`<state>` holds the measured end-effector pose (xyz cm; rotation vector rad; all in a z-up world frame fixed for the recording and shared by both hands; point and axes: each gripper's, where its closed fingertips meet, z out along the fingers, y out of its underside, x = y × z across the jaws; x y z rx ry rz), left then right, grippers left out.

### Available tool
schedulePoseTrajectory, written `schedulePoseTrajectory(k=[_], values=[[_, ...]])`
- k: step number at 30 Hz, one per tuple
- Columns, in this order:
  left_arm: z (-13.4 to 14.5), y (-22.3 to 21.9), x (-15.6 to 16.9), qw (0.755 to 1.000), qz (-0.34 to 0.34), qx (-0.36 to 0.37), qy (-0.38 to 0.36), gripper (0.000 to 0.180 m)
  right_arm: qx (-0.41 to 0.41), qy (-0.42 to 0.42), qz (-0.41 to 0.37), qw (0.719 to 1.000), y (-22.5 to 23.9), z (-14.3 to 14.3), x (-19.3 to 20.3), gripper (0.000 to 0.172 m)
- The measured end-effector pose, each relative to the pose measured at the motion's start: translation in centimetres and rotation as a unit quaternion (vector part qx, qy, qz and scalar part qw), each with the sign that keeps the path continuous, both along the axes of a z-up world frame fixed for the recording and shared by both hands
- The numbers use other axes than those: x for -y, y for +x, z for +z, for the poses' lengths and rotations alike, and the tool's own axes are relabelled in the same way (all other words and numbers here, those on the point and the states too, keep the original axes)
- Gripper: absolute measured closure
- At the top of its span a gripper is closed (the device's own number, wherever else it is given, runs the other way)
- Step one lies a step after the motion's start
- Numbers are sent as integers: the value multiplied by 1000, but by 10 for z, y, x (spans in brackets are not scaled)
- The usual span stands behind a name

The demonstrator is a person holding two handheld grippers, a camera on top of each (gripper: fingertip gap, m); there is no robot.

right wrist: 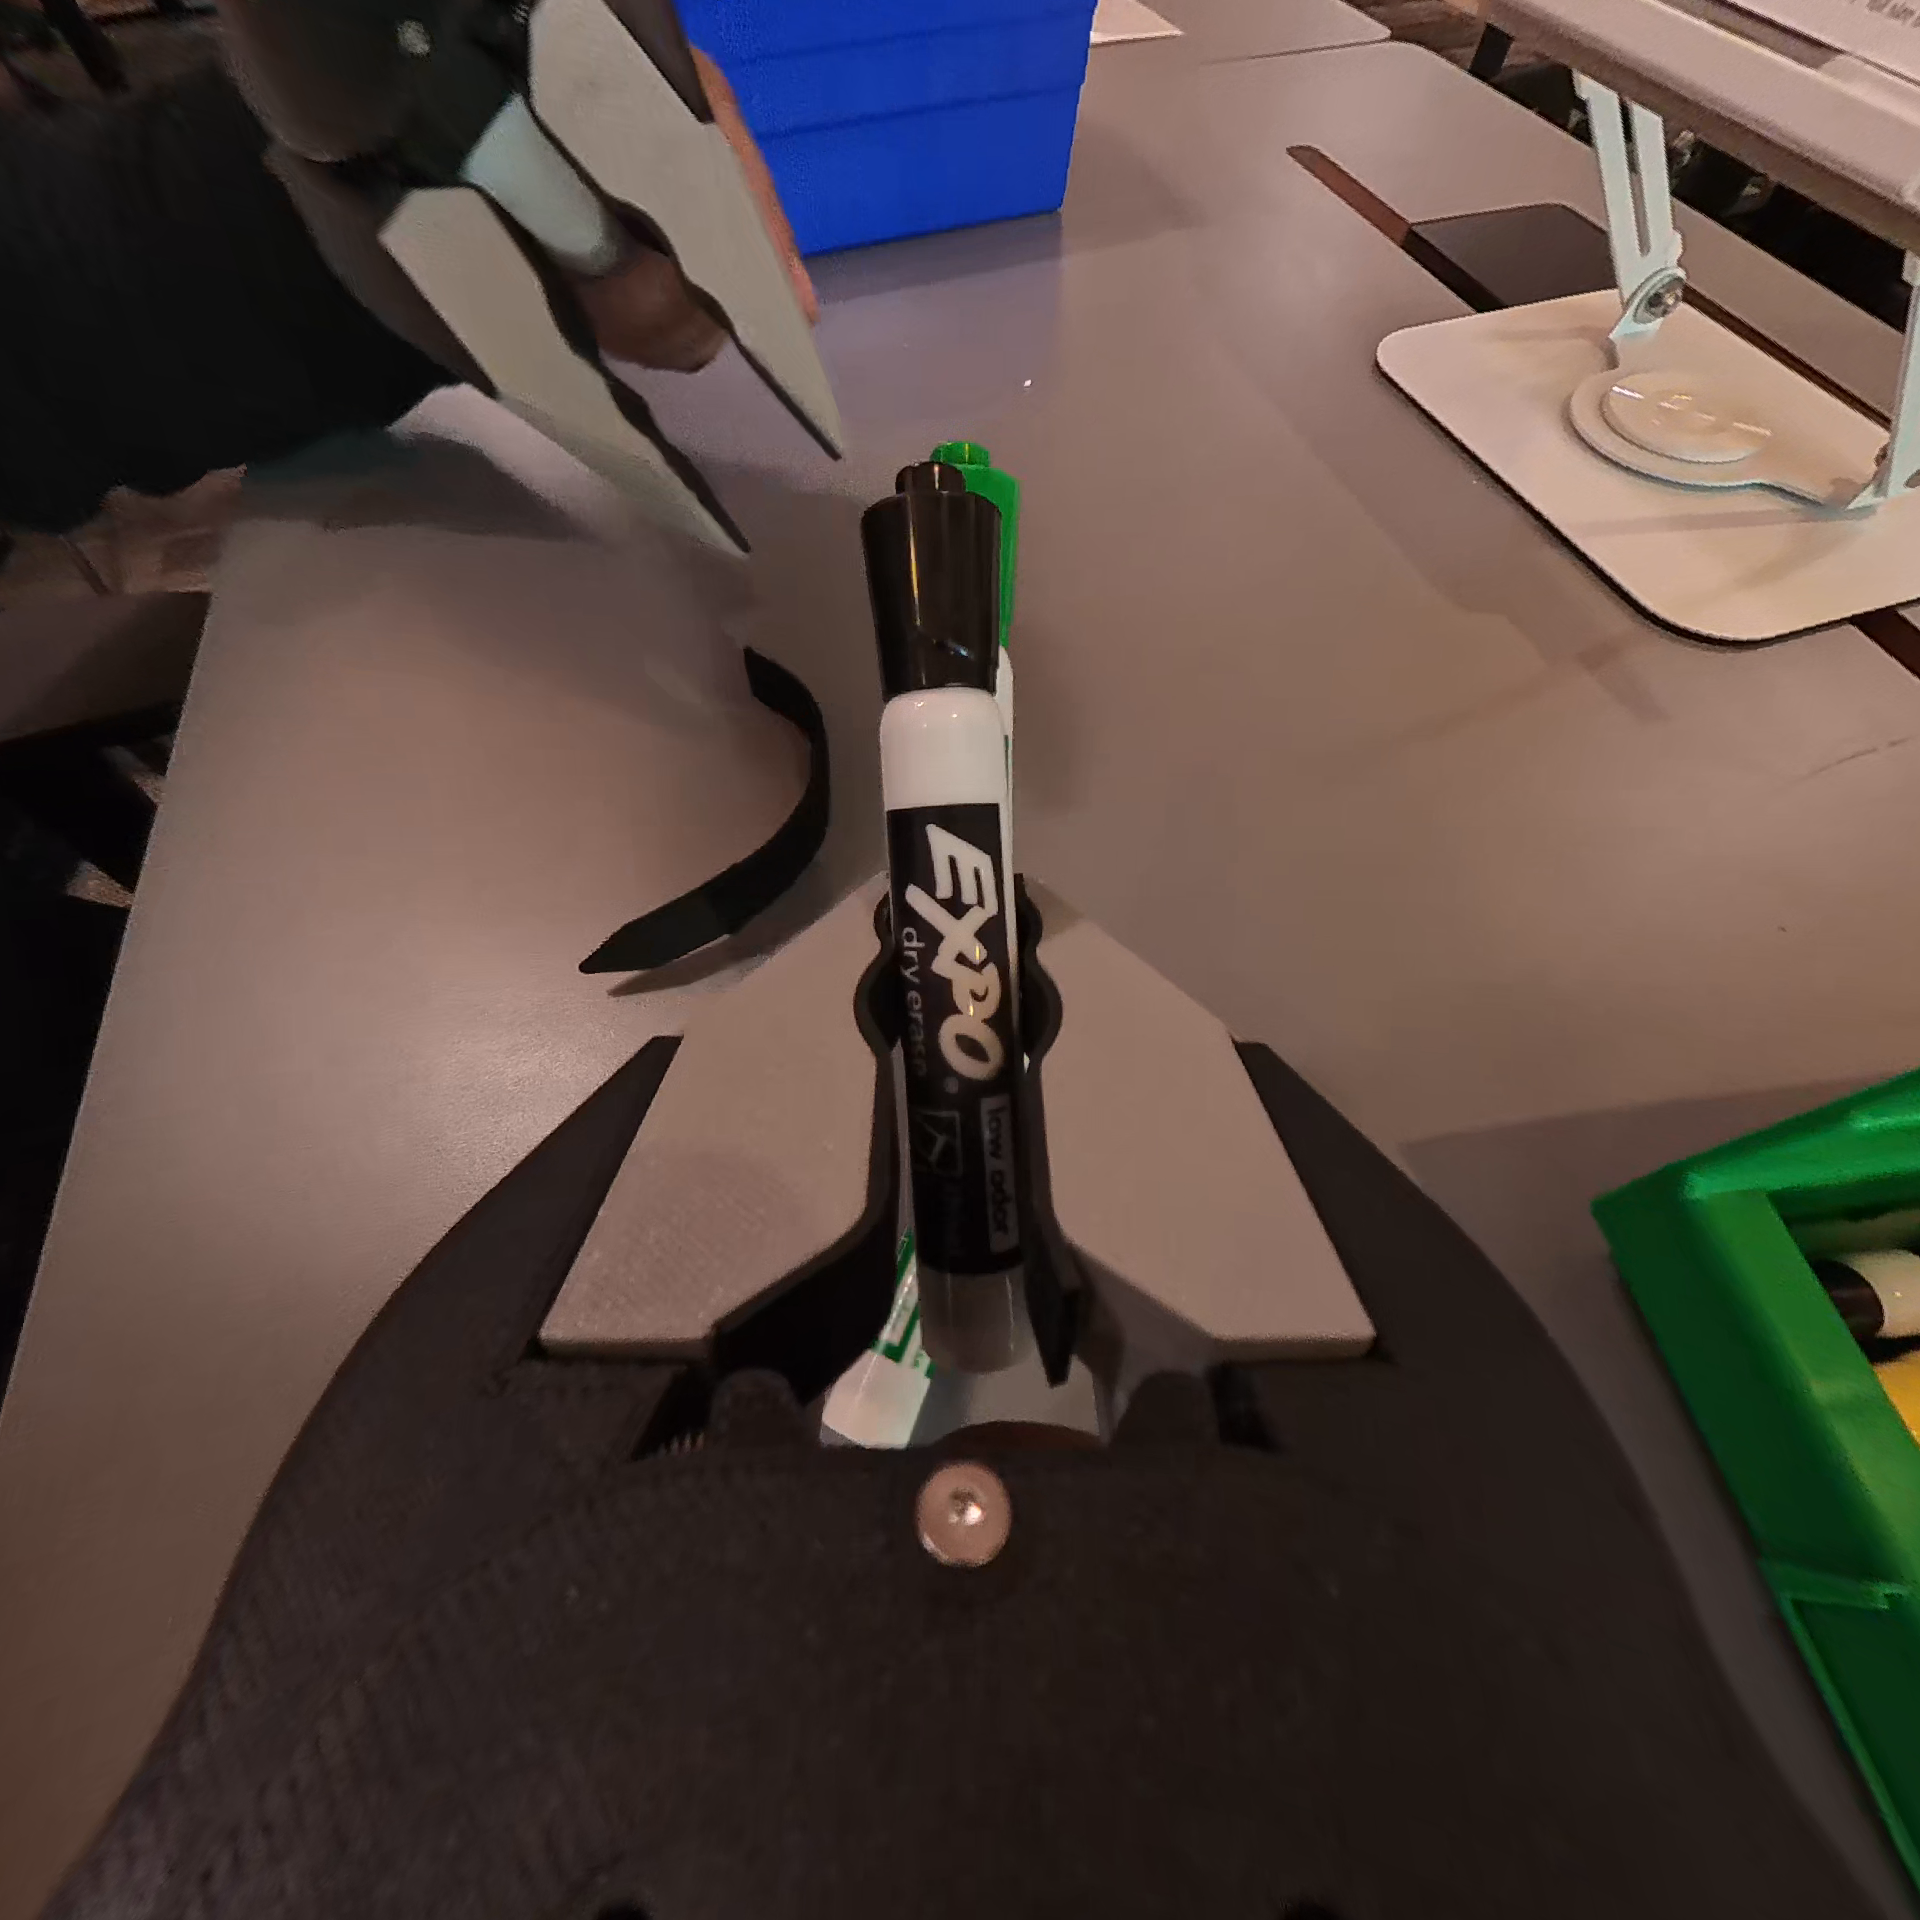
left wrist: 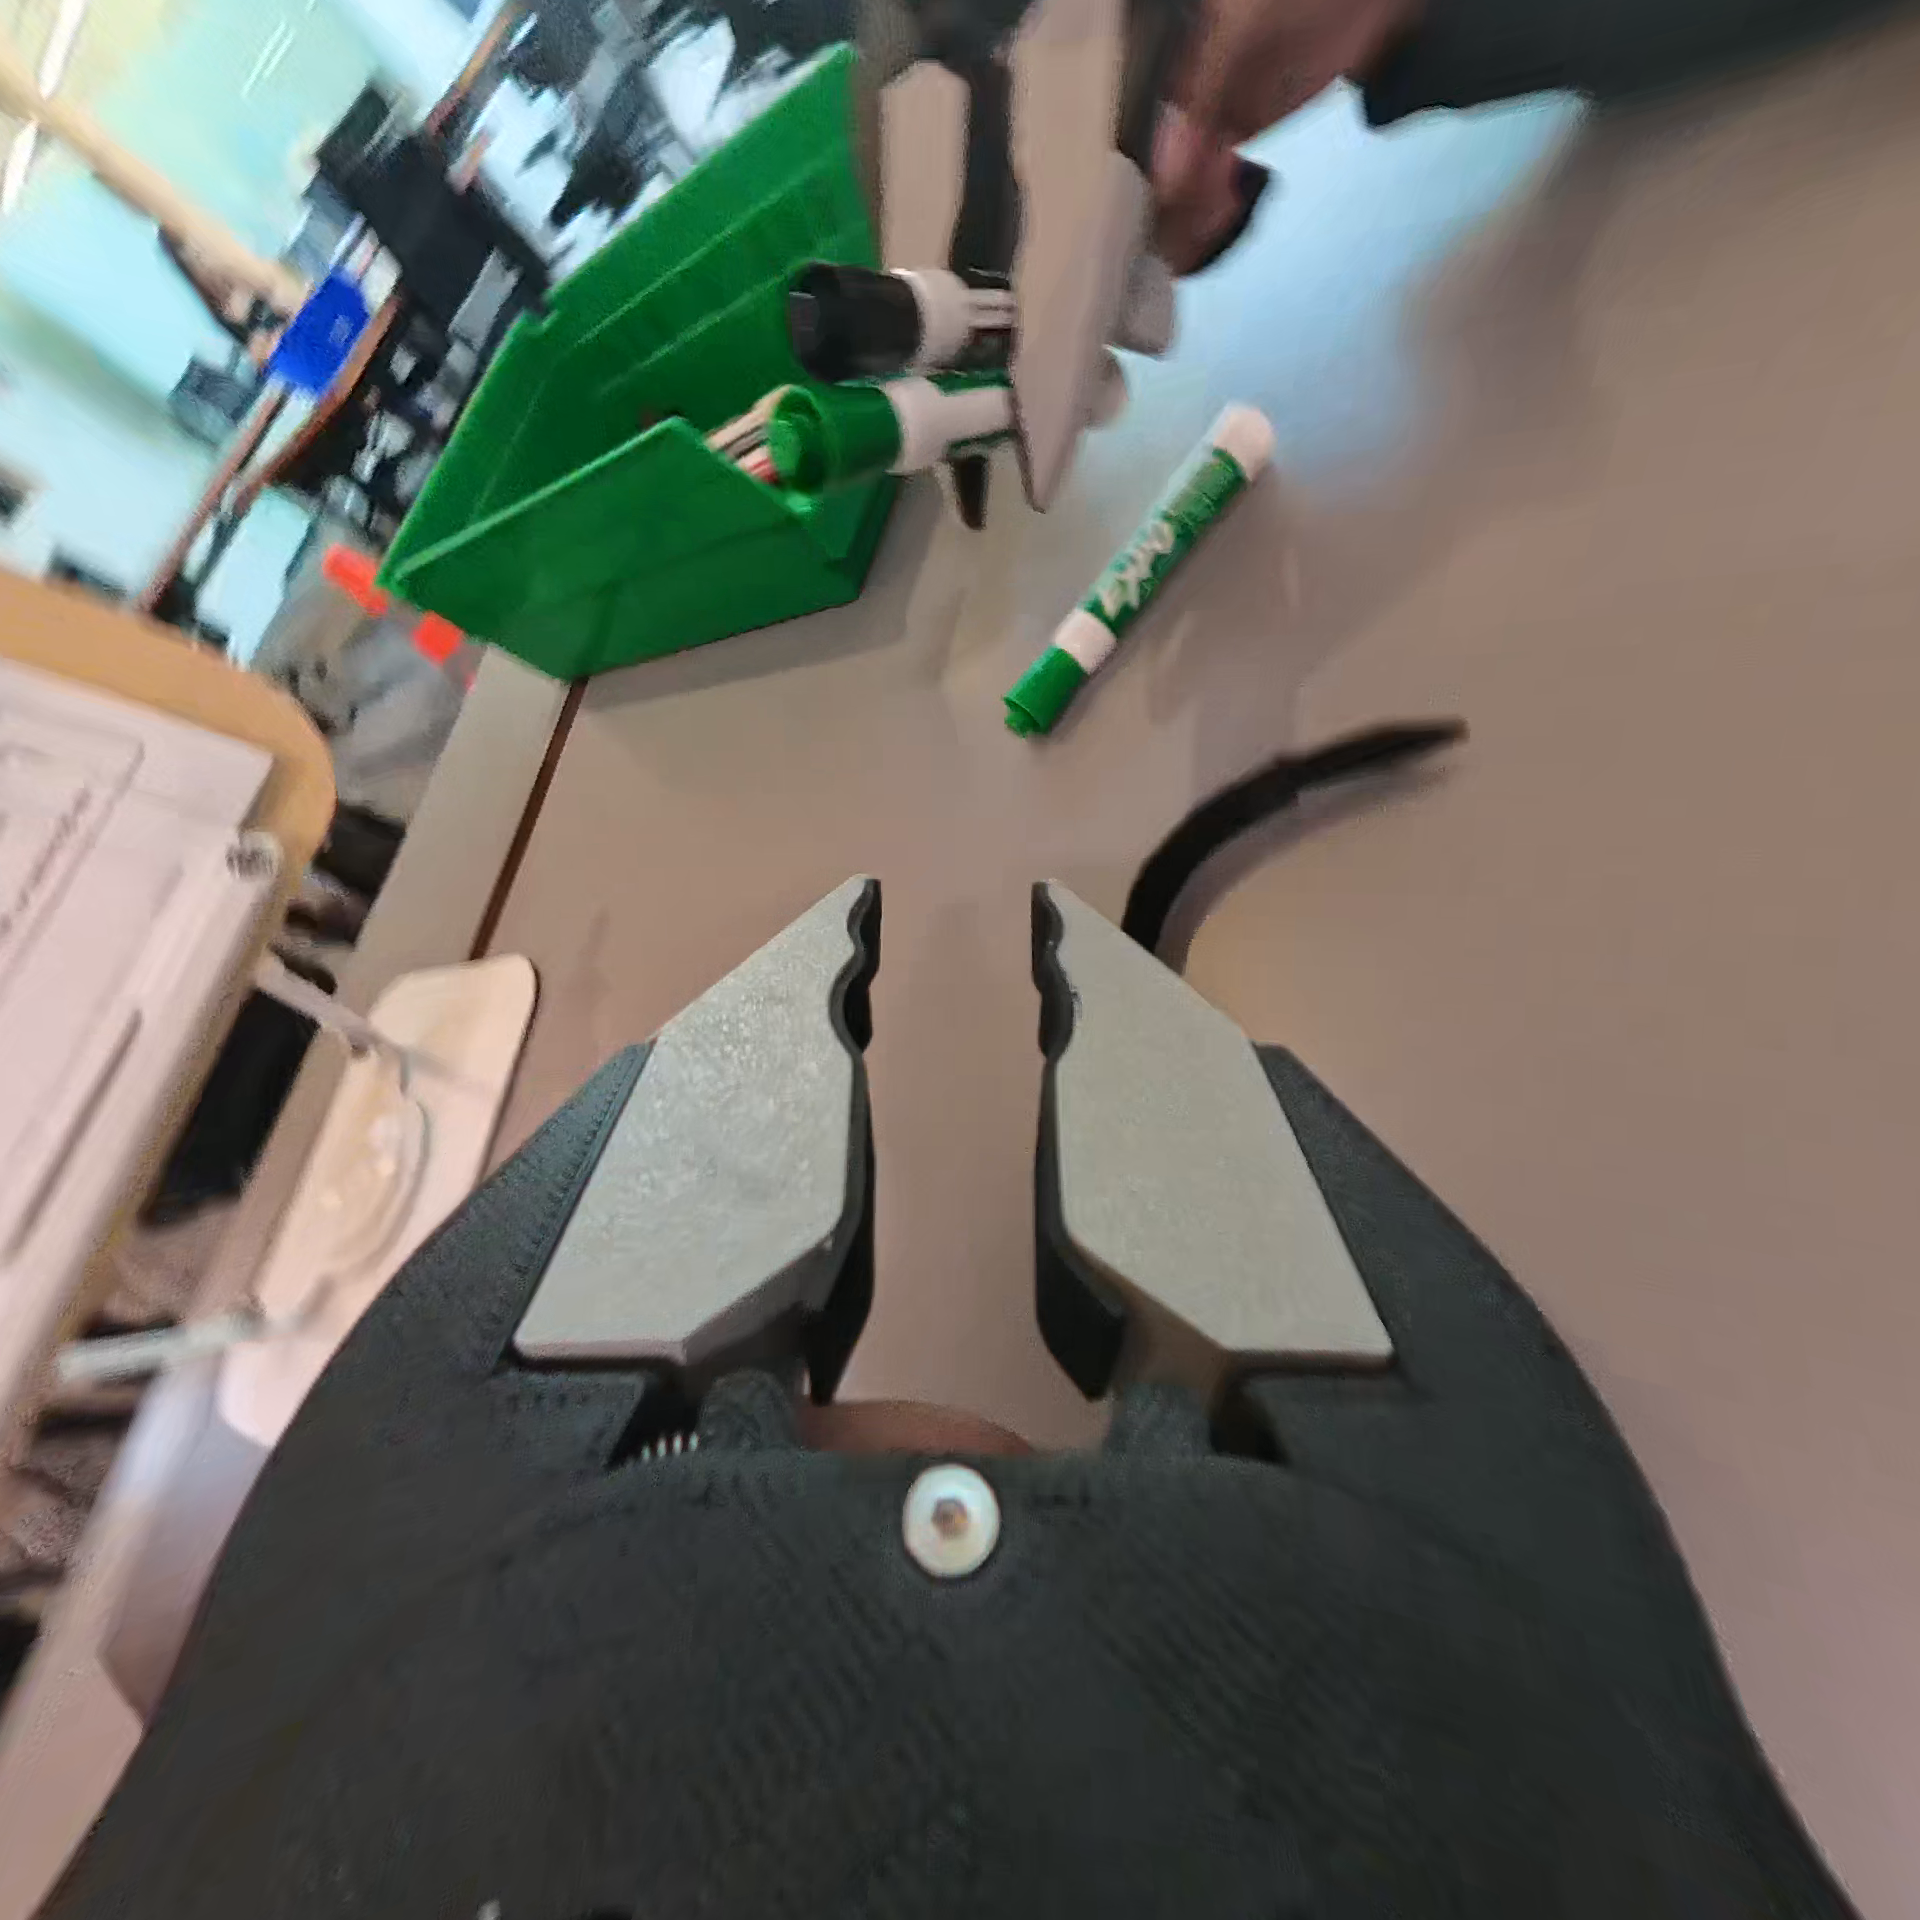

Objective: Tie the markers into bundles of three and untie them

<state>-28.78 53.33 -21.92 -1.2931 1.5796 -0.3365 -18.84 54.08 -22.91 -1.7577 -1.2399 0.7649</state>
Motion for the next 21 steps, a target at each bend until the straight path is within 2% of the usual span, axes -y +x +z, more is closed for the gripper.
schedulePoseTrajectory(k=[2, 5, 8, 12, 13, 14, 21], values=[[-1, 5, 7, 997, 53, 15, -62, 154, 4, -6, -4, 1000, 1, -1, 0, 157], [-18, 9, 20, 987, 90, -2, -132, 157, 17, 1, -12, 1000, 4, -4, -2, 156], [-40, 5, 6, 982, 136, -38, -127, 157, 18, 1, -15, 1000, 4, -4, -2, 157], [-80, -6, -14, 968, 174, -125, -134, 160, 19, 2, -18, 1000, 5, -5, -2, 156], [-81, -4, -16, 969, 171, -121, -134, 173, 19, -3, -14, 1000, 4, -6, 0, 157], [-82, -2, -18, 969, 167, -119, -139, 175, 19, -11, -5, 1000, 3, -7, 3, 157], [-70, 5, -25, 973, 142, -133, -126, 180, 76, -15, 56, 995, -18, -23, 30, 156]])
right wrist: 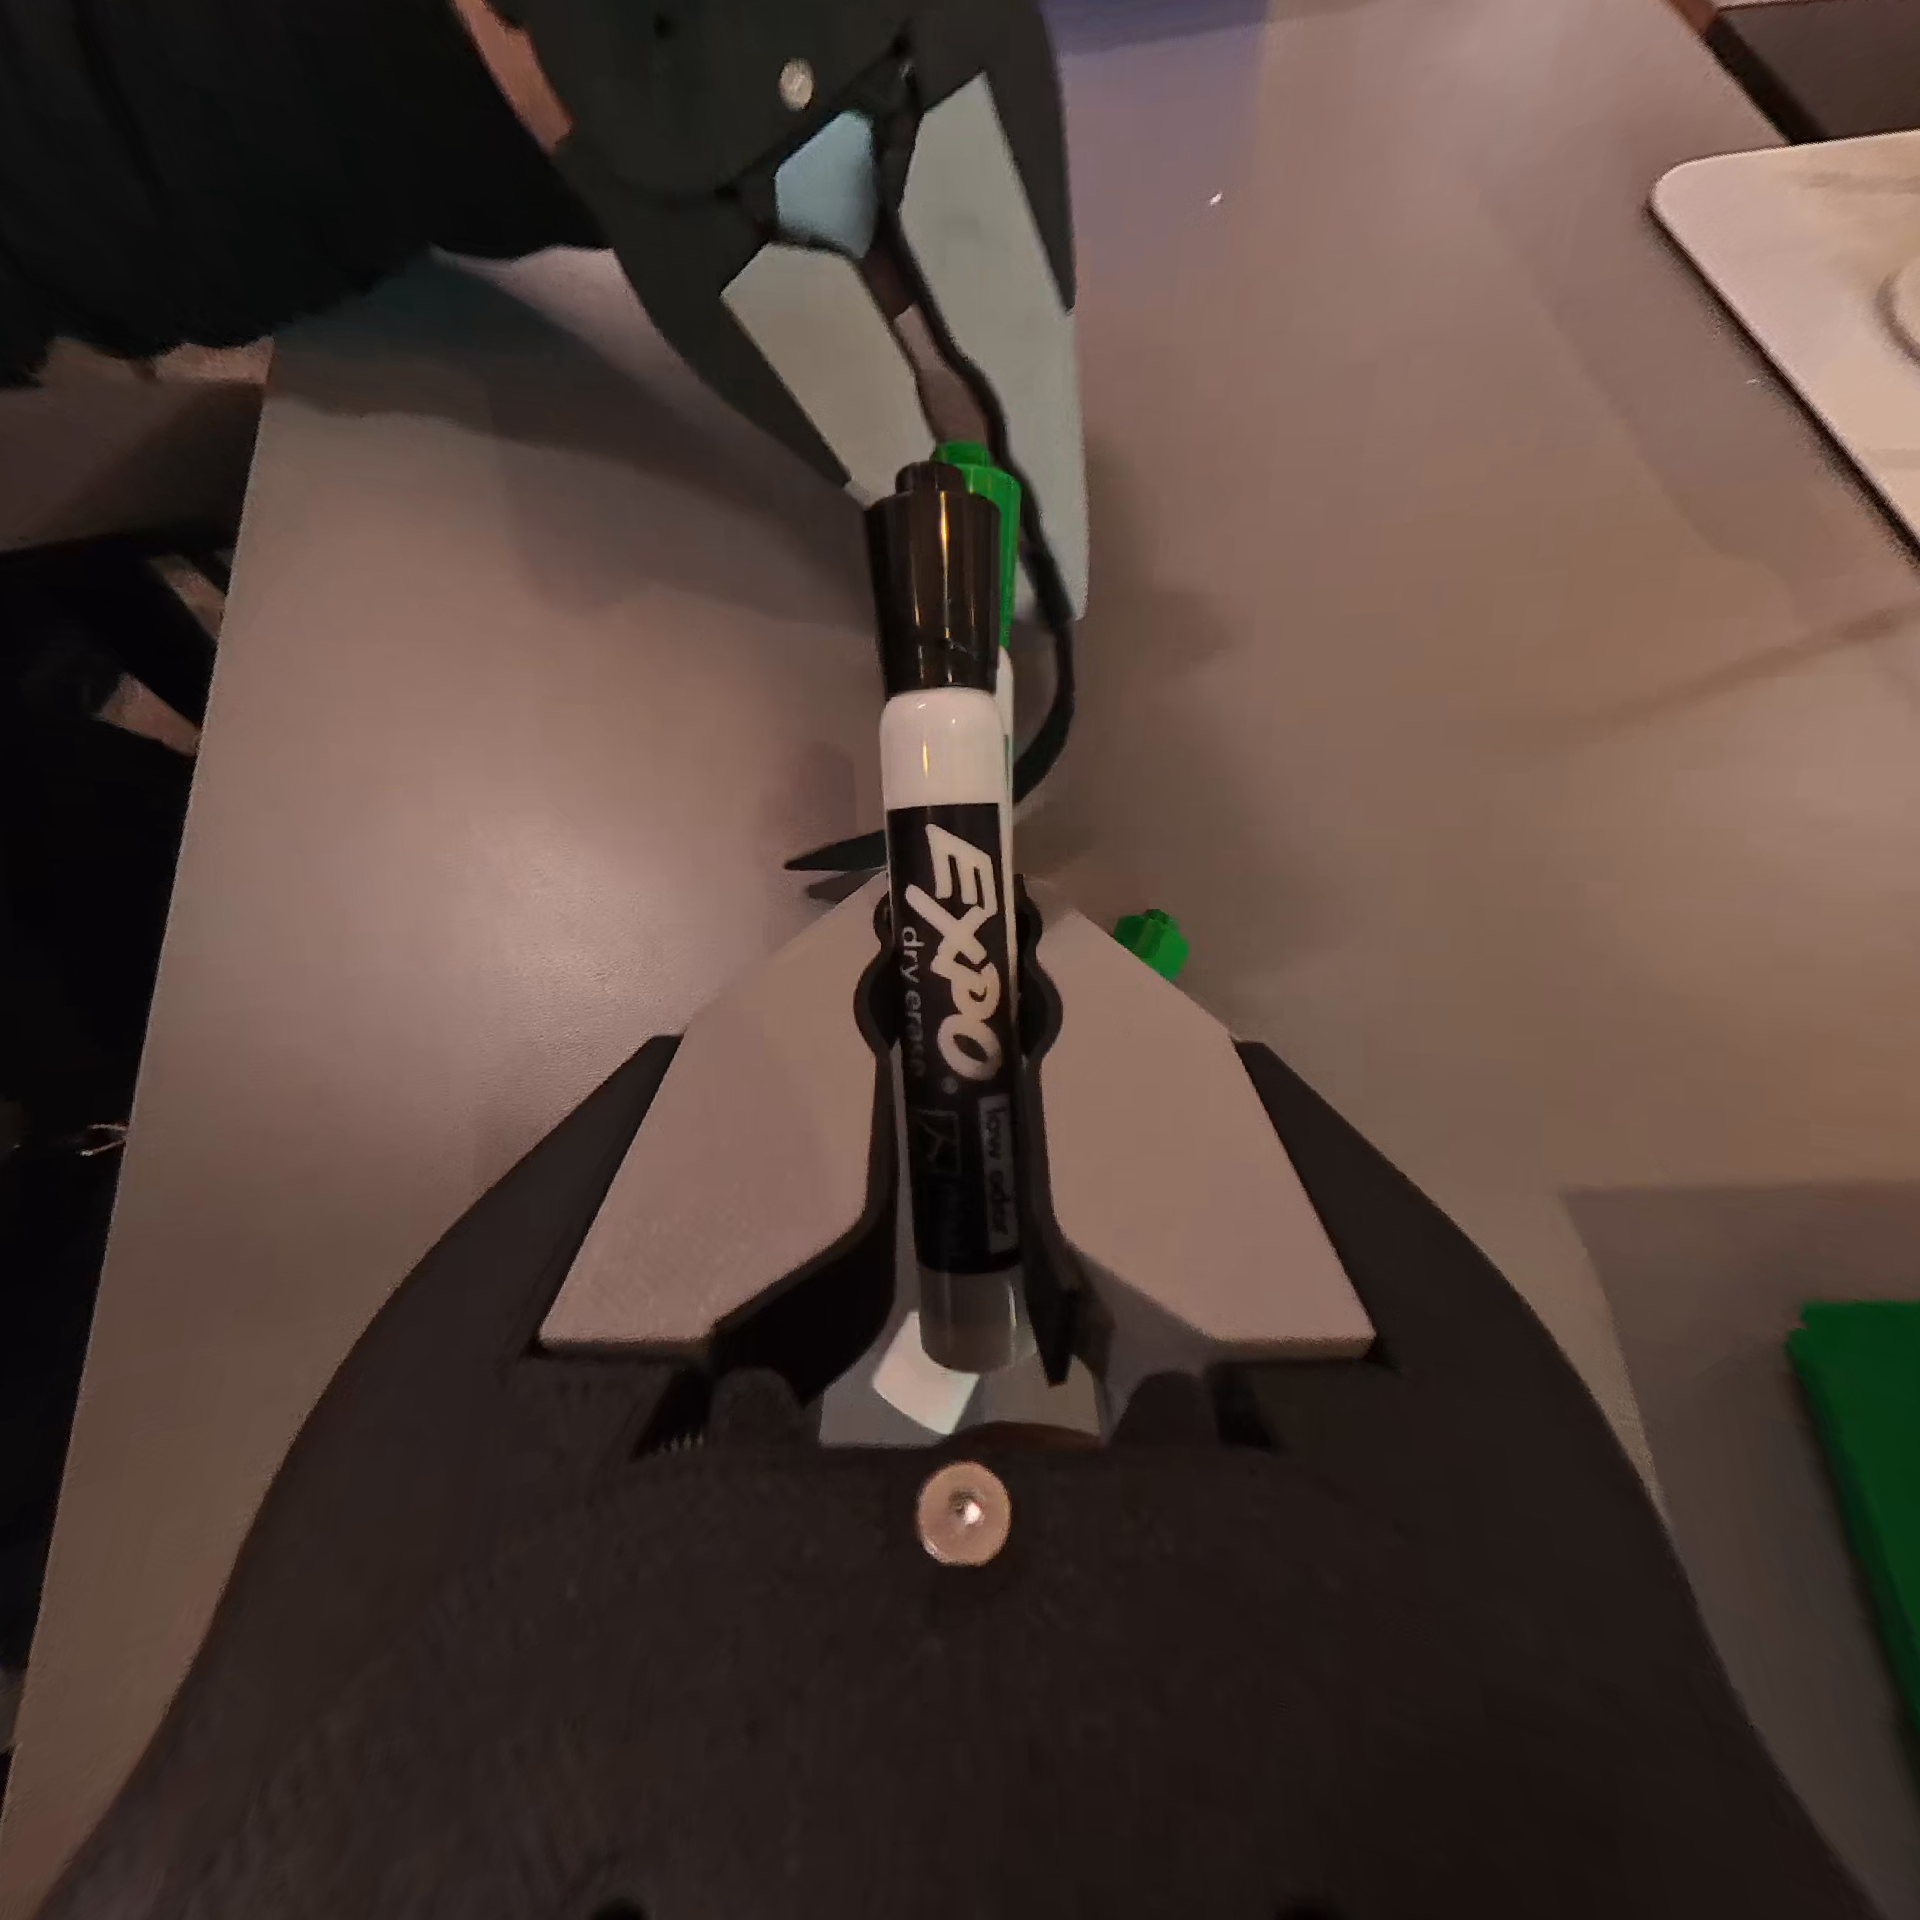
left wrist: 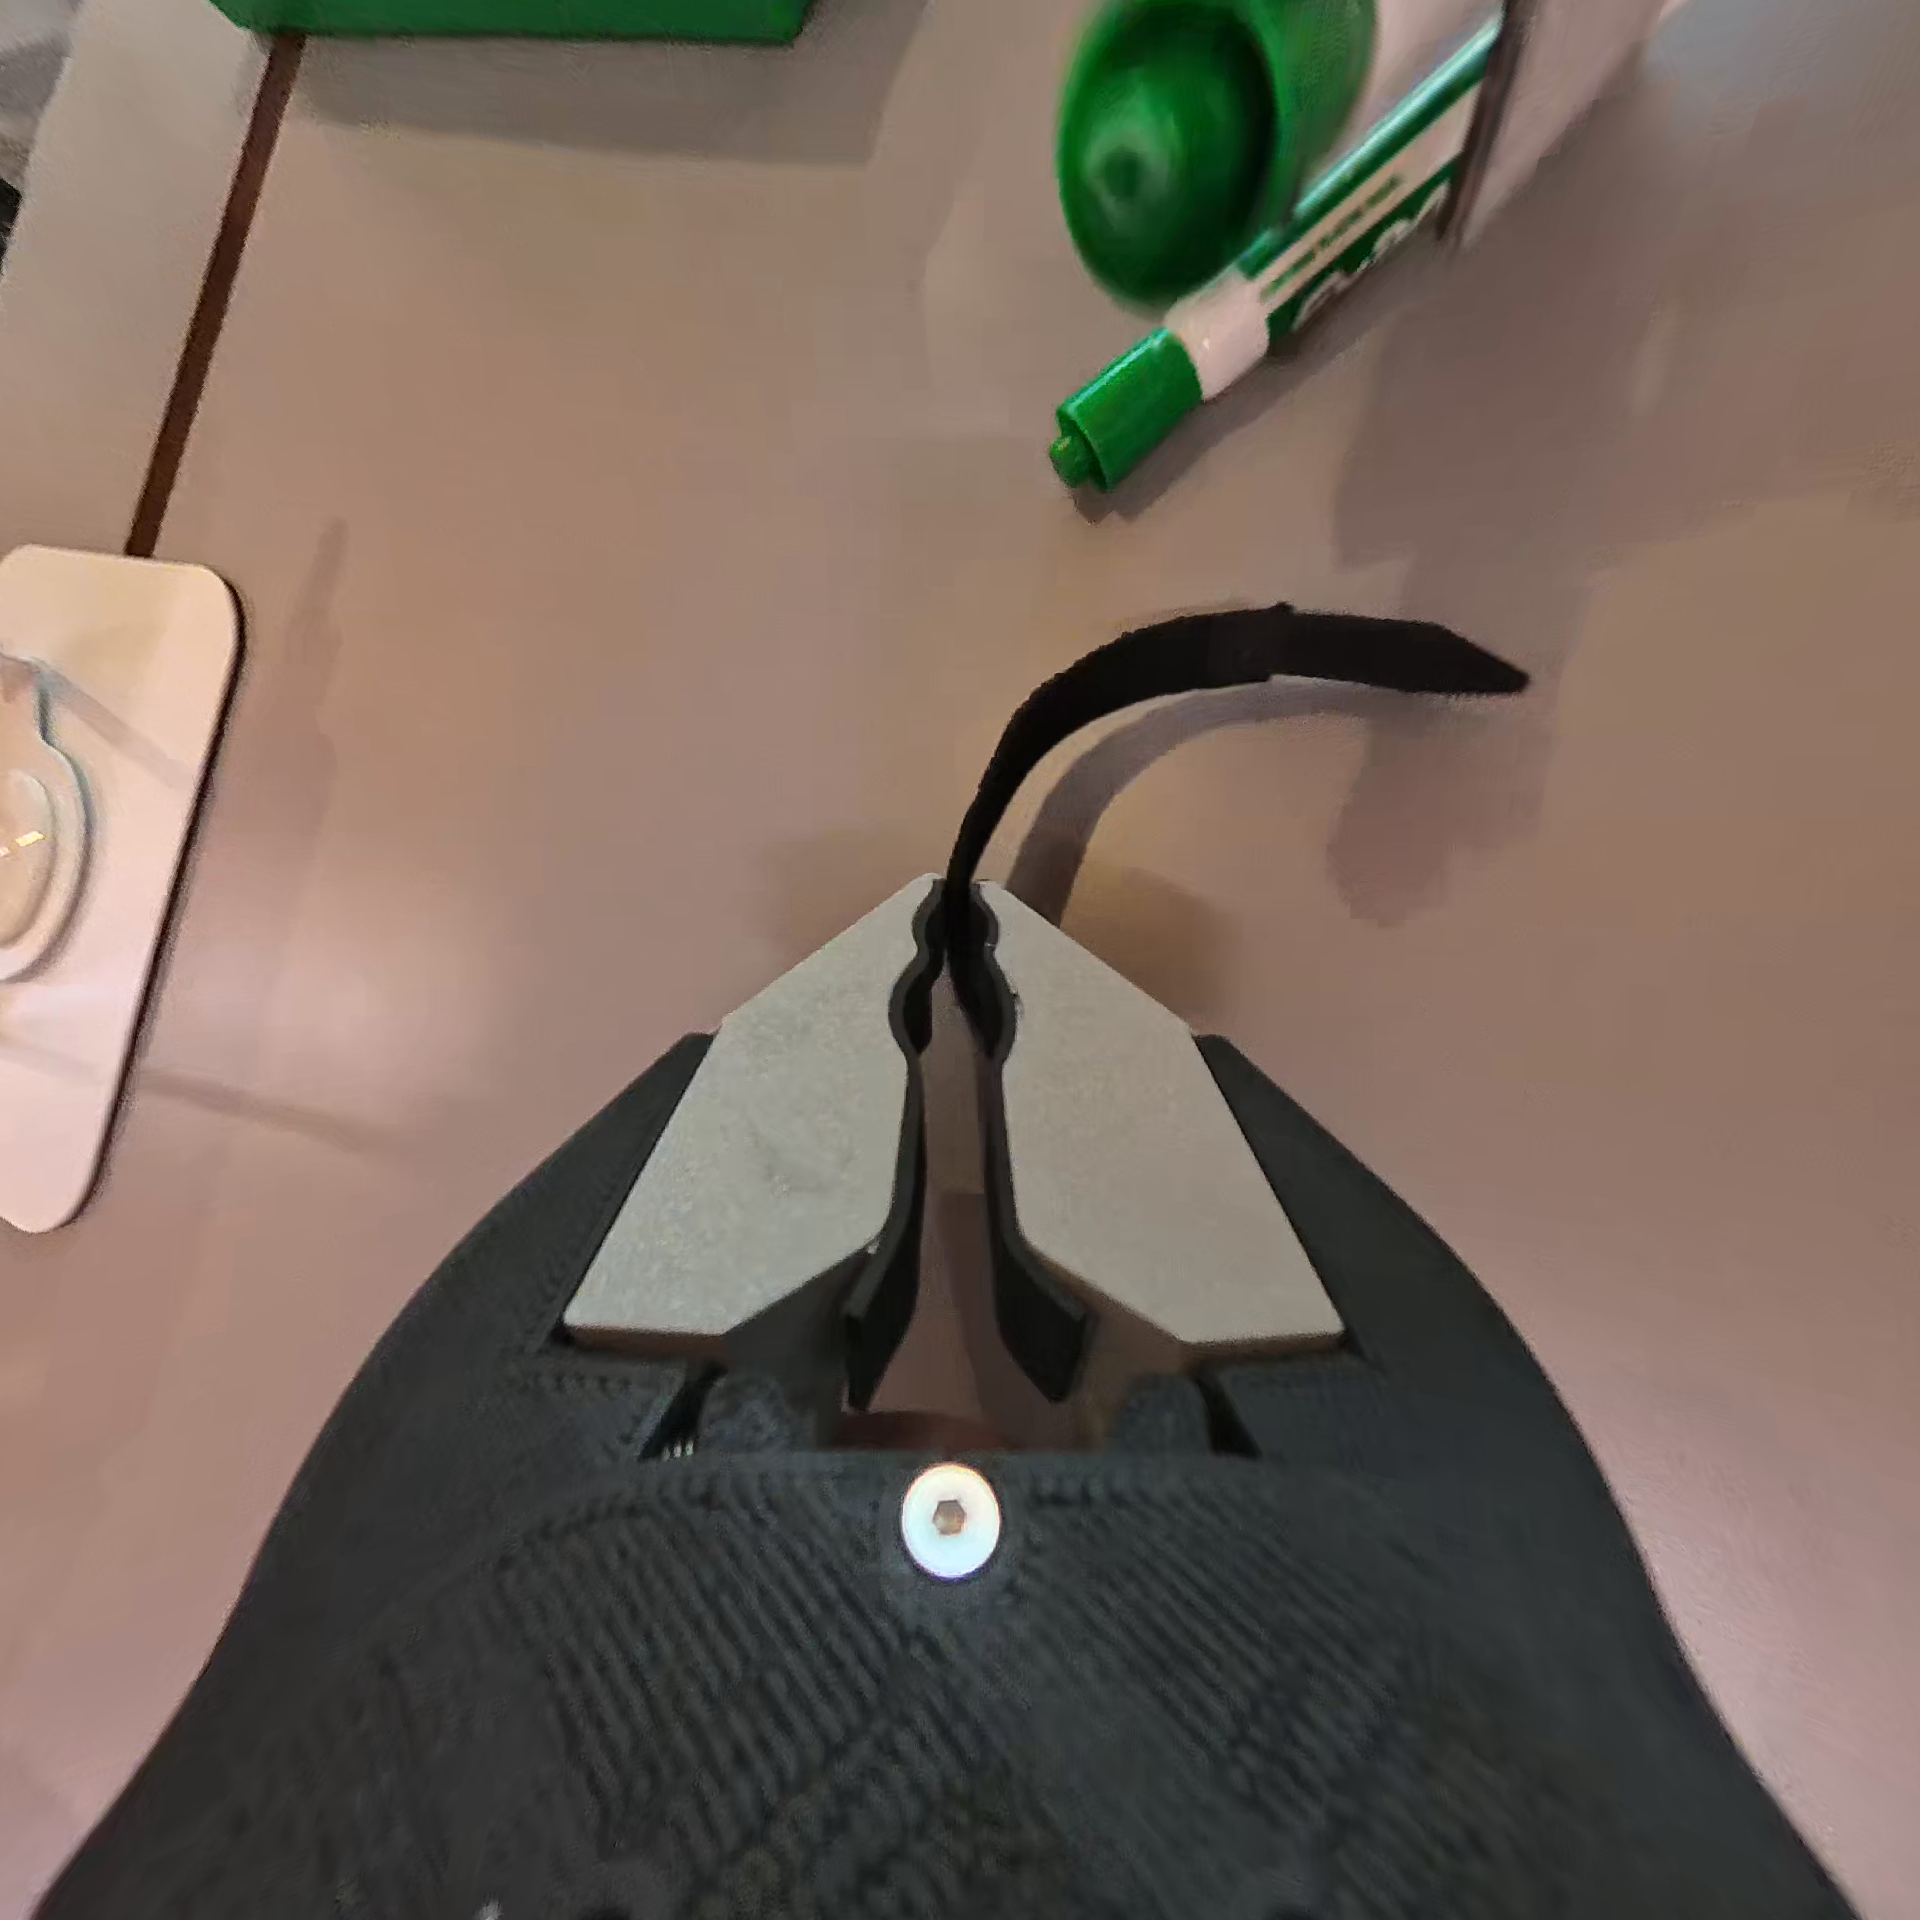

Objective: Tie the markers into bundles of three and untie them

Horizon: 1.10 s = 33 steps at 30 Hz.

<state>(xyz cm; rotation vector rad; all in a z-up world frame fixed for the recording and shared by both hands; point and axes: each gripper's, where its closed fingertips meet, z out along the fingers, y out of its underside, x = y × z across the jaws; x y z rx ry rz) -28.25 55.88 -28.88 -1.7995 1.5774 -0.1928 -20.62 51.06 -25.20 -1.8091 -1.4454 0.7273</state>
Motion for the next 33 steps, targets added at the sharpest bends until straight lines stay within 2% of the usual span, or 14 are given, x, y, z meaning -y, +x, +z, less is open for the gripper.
schedulePoseTrajectory(k=[13, 19, 25, 28, 30, 33], values=[[17, -1, -5, 993, -6, -5, 115, 179, 5, 0, -17, 1000, -5, -4, -5, 156], [20, 1, -2, 995, 12, 67, 76, 174, 14, 1, -13, 1000, -7, -9, -4, 156], [12, -13, -5, 997, 26, 44, 59, 168, 16, 5, -16, 1000, -8, -10, -5, 156], [11, -16, 0, 997, 31, 67, 14, 161, 10, 4, -27, 1000, -6, -8, -9, 156], [7, -16, 0, 995, 43, 83, -18, 161, 6, 3, -33, 999, -4, -7, -11, 156], [-8, -21, -8, 996, 65, 55, -22, 167, 5, 2, -34, 999, -4, -7, -12, 156]])
